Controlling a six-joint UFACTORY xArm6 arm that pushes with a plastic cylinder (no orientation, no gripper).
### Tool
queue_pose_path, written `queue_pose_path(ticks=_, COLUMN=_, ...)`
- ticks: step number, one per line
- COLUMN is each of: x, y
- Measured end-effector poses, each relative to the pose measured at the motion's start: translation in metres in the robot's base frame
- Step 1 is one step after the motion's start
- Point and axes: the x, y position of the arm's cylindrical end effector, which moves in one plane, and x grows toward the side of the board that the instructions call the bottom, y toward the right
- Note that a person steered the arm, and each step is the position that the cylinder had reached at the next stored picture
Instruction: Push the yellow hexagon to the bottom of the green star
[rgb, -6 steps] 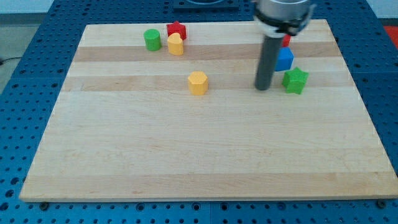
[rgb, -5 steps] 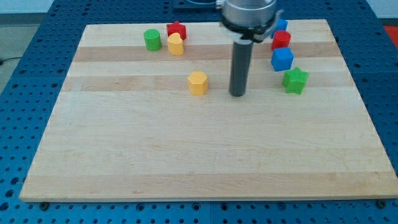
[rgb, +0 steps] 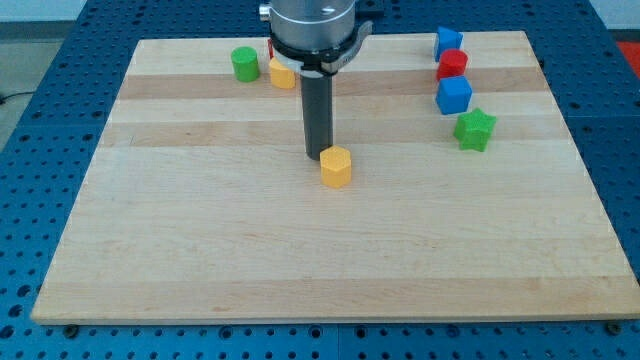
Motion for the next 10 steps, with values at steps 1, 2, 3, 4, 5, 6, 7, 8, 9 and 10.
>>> queue_pose_path(ticks=1, x=0.021, y=-0.023)
queue_pose_path(ticks=2, x=0.038, y=-0.006)
queue_pose_path(ticks=3, x=0.038, y=0.034)
queue_pose_path(ticks=4, x=0.037, y=0.025)
queue_pose_path(ticks=5, x=0.026, y=-0.008)
queue_pose_path(ticks=6, x=0.023, y=0.009)
queue_pose_path(ticks=7, x=0.014, y=0.043)
queue_pose_path(ticks=8, x=-0.002, y=0.043)
queue_pose_path(ticks=9, x=-0.001, y=0.071)
queue_pose_path(ticks=10, x=0.002, y=0.085)
